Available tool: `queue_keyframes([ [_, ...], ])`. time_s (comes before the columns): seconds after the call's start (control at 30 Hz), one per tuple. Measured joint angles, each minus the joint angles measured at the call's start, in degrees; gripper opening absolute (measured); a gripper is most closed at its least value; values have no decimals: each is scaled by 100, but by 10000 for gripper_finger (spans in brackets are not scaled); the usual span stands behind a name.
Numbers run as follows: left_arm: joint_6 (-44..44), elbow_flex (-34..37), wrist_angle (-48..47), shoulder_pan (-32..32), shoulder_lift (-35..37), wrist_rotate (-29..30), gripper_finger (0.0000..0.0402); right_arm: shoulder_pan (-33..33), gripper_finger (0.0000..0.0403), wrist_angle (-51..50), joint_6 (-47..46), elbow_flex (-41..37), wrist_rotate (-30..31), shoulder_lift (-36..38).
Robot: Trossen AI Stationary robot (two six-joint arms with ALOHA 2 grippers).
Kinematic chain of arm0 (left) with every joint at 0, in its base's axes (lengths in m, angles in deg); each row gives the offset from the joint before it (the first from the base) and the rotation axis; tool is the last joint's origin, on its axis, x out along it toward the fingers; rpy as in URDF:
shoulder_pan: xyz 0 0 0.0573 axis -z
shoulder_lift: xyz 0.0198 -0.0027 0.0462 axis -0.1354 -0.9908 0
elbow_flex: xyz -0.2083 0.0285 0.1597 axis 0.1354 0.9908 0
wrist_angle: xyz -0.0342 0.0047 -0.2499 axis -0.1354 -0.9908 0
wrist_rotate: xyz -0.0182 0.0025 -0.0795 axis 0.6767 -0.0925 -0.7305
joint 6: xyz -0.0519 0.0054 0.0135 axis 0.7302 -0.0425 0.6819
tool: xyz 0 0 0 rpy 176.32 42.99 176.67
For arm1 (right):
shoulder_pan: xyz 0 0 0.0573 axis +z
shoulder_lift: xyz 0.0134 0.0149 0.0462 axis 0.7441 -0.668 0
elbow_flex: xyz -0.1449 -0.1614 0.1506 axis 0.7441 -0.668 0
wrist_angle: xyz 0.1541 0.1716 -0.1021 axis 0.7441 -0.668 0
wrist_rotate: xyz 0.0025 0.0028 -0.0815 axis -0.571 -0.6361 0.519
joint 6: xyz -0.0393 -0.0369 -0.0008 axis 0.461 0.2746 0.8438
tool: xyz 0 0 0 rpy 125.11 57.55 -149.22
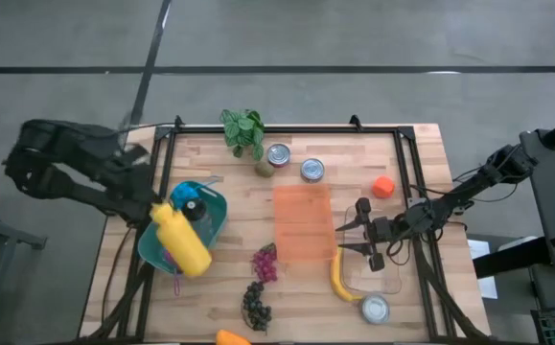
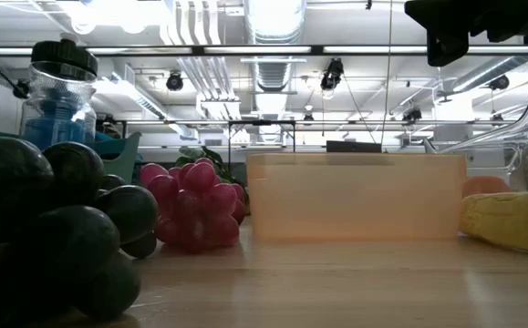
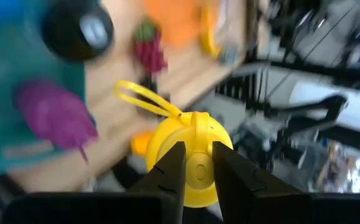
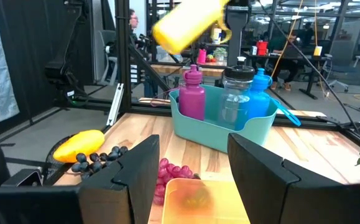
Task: Pick & Place Food Item
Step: Put the yellow water bottle into the green bin
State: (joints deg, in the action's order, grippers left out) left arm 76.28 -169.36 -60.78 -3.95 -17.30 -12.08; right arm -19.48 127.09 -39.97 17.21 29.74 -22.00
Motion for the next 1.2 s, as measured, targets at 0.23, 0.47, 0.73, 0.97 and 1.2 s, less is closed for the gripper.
queue_keyframes([
  [0.23, 664, -96, -245, 567, -570, -898, 67, 0, 189, 0, 0, 0, 0, 0],
  [0.47, 1980, -153, -390, 2295, -763, -471, 67, 0, 189, 0, 0, 0, 0, 0],
  [0.73, 4709, -114, -400, 5321, -766, 1357, 67, 0, 189, 0, 0, 0, 0, 0],
  [0.97, 6120, 245, -397, 6597, -793, 2090, 67, 0, 189, 1, 0, 0, 0, 0],
  [1.2, 6448, 497, -383, 6619, -721, 1530, 67, 0, 189, 0, 0, 0, 0, 0],
])
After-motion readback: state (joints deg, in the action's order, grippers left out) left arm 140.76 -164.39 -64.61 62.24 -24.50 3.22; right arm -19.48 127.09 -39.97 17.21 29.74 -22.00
